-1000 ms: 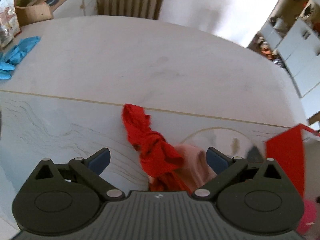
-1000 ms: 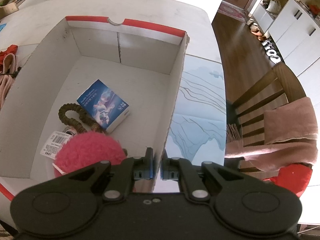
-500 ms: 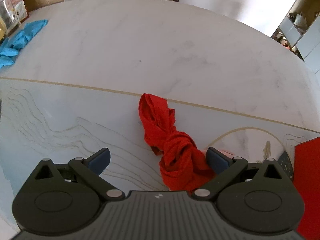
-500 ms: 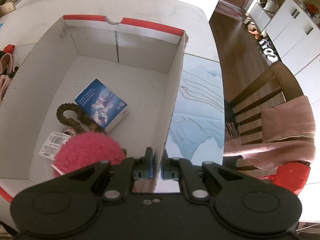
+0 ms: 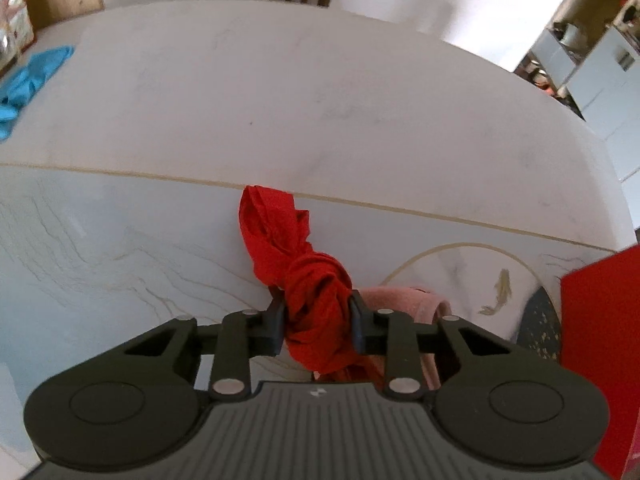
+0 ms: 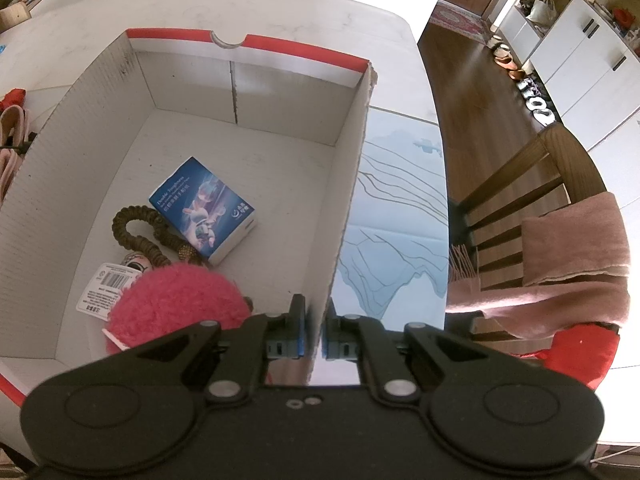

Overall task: Organize objects
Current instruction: 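Carry the red cloth over the box with the left gripper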

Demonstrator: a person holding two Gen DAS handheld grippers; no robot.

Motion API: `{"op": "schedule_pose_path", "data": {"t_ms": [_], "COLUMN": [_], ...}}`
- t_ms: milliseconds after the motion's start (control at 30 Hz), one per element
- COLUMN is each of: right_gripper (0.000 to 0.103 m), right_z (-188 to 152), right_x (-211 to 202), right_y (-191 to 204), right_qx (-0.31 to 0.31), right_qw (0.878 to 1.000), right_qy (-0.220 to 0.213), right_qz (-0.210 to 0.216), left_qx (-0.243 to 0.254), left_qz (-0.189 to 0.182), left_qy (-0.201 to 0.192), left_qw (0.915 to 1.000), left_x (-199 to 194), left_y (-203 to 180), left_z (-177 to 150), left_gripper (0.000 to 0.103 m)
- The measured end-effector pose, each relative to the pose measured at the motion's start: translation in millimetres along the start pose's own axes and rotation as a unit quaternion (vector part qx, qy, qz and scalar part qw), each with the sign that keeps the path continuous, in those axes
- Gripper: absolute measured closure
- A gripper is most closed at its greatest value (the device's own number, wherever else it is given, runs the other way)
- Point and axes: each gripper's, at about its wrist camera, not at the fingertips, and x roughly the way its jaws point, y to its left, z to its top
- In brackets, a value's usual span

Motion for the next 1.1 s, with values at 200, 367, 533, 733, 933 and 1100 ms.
{"op": "schedule_pose_path", "data": {"t_ms": [200, 367, 533, 733, 933, 1100], "right_gripper": [0.097, 0.097, 0.098, 0.098, 0.099, 0.099], "right_z": [0, -1, -1, 0, 1, 1], "right_x": [0, -1, -1, -1, -5, -8], "right_y": [-1, -1, -1, 0, 2, 5], "right_qx": [-0.002, -0.003, -0.003, -0.006, -0.007, -0.011], "right_qw": [1.0, 1.0, 1.0, 1.0, 1.0, 1.0], "right_qy": [-0.001, -0.003, -0.003, -0.006, -0.012, -0.017], "right_qz": [0.0, 0.0, 0.001, 0.001, 0.001, -0.003], "left_qx": [0.007, 0.034, 0.07, 0.123, 0.196, 0.245], "left_qz": [-0.011, -0.022, -0.042, -0.094, -0.147, -0.181], "left_qy": [-0.016, -0.024, -0.026, -0.032, -0.017, -0.007], "left_qw": [0.9998, 0.9989, 0.9964, 0.9875, 0.9694, 0.9524], "left_x": [-38, -75, -101, -126, -135, -131], "left_y": [7, -4, -30, -82, -152, -206], "left_z": [-2, -4, -7, -22, -40, -57], "left_gripper": [0.076, 0.076, 0.076, 0.076, 0.076, 0.076]}}
